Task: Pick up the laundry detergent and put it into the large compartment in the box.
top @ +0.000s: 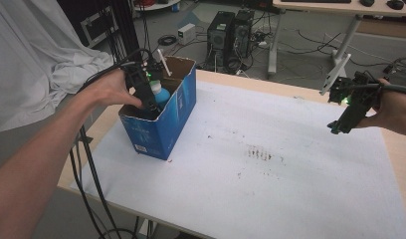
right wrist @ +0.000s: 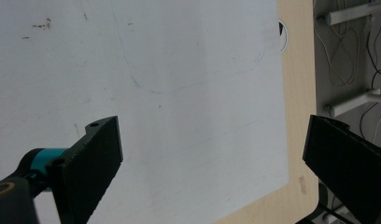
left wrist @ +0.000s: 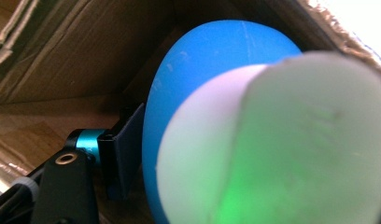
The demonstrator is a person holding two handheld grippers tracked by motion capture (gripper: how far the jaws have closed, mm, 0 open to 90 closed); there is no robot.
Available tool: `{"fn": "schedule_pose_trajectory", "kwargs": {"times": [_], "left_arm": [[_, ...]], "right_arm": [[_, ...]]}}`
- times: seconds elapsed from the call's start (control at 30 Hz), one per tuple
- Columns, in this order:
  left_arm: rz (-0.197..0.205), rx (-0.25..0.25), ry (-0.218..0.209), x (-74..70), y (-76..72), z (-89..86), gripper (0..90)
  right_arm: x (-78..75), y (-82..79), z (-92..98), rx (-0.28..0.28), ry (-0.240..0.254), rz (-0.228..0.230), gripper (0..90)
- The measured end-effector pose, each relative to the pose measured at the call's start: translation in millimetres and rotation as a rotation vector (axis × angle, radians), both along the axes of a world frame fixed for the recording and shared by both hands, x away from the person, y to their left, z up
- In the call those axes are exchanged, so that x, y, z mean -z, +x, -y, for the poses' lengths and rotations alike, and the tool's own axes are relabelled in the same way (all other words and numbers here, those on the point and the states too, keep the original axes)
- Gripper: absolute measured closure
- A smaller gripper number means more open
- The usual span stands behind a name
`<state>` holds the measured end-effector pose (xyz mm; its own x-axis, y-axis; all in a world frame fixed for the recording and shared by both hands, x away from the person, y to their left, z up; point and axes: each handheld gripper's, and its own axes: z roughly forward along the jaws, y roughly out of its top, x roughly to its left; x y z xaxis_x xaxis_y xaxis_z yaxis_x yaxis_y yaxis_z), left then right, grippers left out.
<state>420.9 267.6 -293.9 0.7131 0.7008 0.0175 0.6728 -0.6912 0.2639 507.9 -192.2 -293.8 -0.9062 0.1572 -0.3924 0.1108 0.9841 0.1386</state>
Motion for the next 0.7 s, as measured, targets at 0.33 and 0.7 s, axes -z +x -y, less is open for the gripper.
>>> {"fn": "schedule_pose_trajectory", "kwargs": {"times": [0.33, 0.7], "left_arm": [[0.010, 0.012, 0.028, -6.5, 2.1, 0.3, 26.8], [0.017, 0.022, 0.035, -19.9, 0.6, 1.0, 23.3]], "right_arm": [[-1.0, -1.3, 0.8, 0.003, -0.001, -0.004, 3.9], [-2.0, -2.0, 4.5, 0.012, -0.001, -0.007, 3.9]]}}
